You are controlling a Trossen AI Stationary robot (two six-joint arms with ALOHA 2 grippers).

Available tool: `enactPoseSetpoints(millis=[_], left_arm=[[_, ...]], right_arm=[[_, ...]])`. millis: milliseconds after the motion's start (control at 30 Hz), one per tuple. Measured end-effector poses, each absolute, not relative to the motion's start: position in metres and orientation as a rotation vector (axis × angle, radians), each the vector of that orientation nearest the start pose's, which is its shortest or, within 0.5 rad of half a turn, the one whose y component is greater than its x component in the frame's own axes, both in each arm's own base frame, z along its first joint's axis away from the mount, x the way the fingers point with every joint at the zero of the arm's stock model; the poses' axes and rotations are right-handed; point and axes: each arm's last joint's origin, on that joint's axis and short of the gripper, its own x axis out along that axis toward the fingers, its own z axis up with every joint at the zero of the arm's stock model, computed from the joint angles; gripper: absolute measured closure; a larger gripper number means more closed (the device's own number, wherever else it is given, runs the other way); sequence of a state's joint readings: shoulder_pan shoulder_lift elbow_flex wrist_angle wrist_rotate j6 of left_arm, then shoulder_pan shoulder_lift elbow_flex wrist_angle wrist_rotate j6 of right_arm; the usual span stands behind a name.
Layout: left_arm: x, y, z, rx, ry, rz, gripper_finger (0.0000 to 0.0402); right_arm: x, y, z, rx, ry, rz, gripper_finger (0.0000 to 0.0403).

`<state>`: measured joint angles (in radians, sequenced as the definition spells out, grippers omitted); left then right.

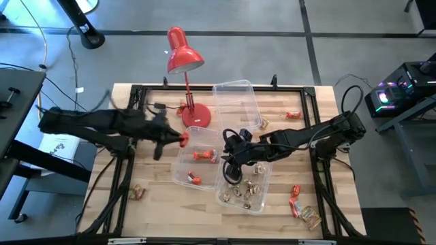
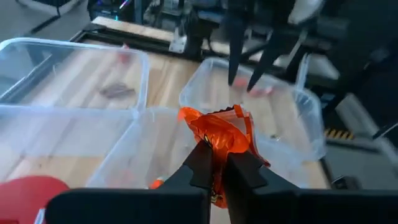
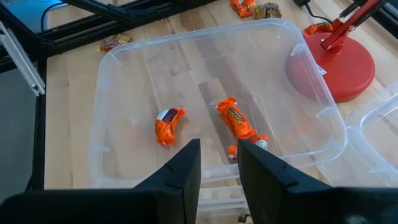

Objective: Sort candy
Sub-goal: Put the orange chocolate bar into the bottom left transparent bin

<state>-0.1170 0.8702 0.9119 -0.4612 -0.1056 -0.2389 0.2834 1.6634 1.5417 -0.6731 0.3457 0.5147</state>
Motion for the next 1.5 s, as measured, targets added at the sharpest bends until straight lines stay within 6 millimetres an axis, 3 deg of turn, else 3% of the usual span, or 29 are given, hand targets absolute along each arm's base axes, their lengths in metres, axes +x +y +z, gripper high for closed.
enactPoseSetpoints(millis=[167, 267, 433, 533, 633, 767, 900, 1100, 1367, 1500], left_arm=[[0.207, -0.028, 0.314, -0.175, 0.545, 0.018, 0.0346], [0.216, -0.035, 0.311, -0.172, 0.594, -0.025, 0.0310], [0.215, -0.039, 0.326, -0.104, 0.613, -0.055, 0.0259], [0.202, -0.033, 0.333, -0.083, 0.731, 0.061, 0.0238], [0.182, -0.022, 0.323, -0.065, 0.930, 0.293, 0.0226], [0.156, -0.002, 0.290, -0.079, 1.255, 0.530, 0.0219], [0.139, 0.019, 0.256, -0.101, 1.449, 0.654, 0.0218], [0.133, 0.056, 0.223, -0.229, 1.523, 0.652, 0.0218], [0.135, 0.092, 0.217, -0.476, 1.531, 0.770, 0.0218], [0.144, 0.103, 0.210, -0.434, 1.580, 0.780, 0.0218]], right_arm=[[0.350, 0.091, 0.328, 0.245, 0.716, -0.252, 0.0304], [0.350, 0.091, 0.328, 0.248, 0.722, -0.242, 0.0304], [0.350, 0.092, 0.328, 0.251, 0.727, -0.231, 0.0304], [0.350, 0.092, 0.328, 0.250, 0.728, -0.231, 0.0304], [0.350, 0.092, 0.328, 0.249, 0.728, -0.230, 0.0304], [0.350, 0.092, 0.328, 0.230, 0.730, -0.223, 0.0304], [0.350, 0.092, 0.328, 0.216, 0.731, -0.217, 0.0304], [0.352, 0.089, 0.329, 0.196, 0.718, -0.204, 0.0304], [0.354, 0.086, 0.331, 0.206, 0.694, -0.201, 0.0304], [0.355, 0.086, 0.331, 0.211, 0.690, -0.198, 0.0304]])
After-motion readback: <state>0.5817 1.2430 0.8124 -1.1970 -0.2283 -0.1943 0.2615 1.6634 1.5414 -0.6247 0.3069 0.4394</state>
